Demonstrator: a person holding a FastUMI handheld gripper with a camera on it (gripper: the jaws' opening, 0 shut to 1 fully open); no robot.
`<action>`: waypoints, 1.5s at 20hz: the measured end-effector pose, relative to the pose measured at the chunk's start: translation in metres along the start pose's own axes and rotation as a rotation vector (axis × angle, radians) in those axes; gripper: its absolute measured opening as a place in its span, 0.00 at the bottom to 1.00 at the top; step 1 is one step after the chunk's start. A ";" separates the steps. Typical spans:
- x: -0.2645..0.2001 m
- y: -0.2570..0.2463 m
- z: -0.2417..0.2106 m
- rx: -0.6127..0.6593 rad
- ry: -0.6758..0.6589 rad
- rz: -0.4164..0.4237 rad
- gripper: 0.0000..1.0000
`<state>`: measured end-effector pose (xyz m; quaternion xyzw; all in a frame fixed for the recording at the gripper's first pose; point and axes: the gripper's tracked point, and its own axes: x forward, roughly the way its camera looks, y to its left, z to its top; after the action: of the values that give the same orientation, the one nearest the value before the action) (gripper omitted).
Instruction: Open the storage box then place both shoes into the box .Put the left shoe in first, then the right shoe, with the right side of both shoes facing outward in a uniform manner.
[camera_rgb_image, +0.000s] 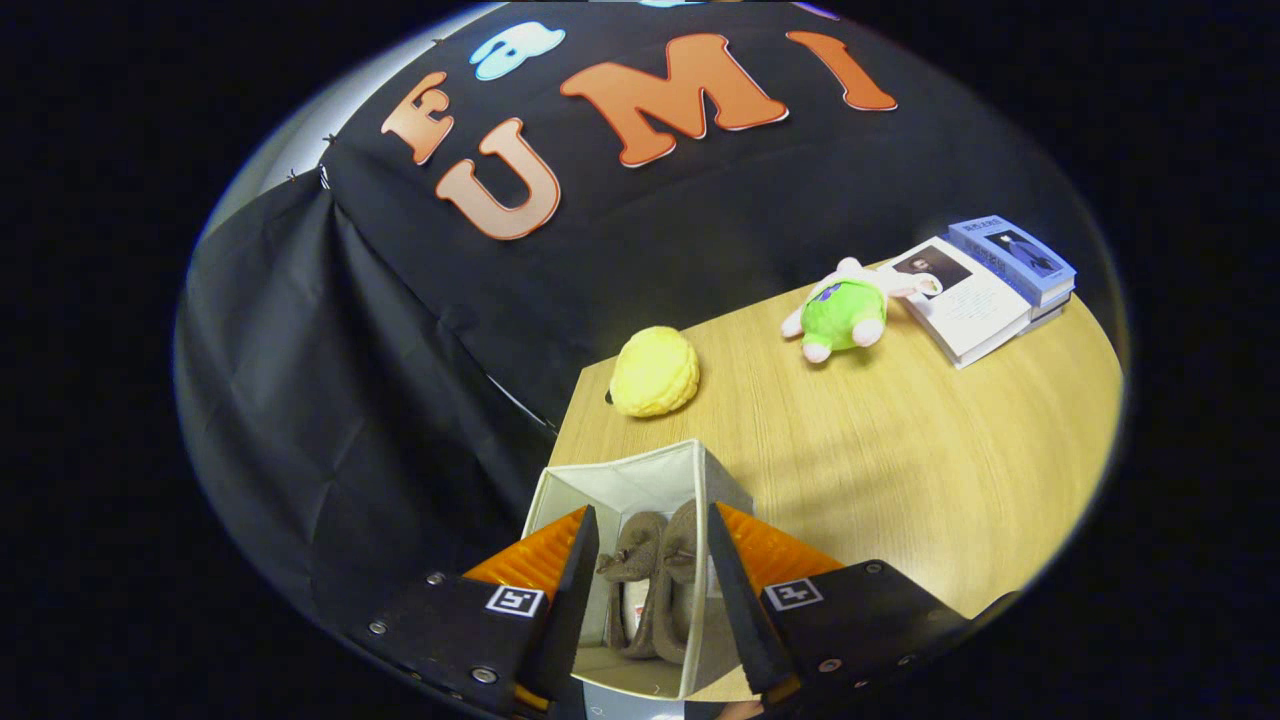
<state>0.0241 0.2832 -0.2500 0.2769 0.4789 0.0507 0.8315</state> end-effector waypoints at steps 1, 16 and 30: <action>-0.008 -0.004 0.009 -0.010 -0.024 0.001 0.67; -0.148 -0.083 0.098 -0.385 -0.494 -0.054 0.92; -0.276 -0.116 0.141 -0.525 -0.850 -0.049 0.96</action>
<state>-0.0284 0.0311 -0.0416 0.0433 0.0751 0.0325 0.9957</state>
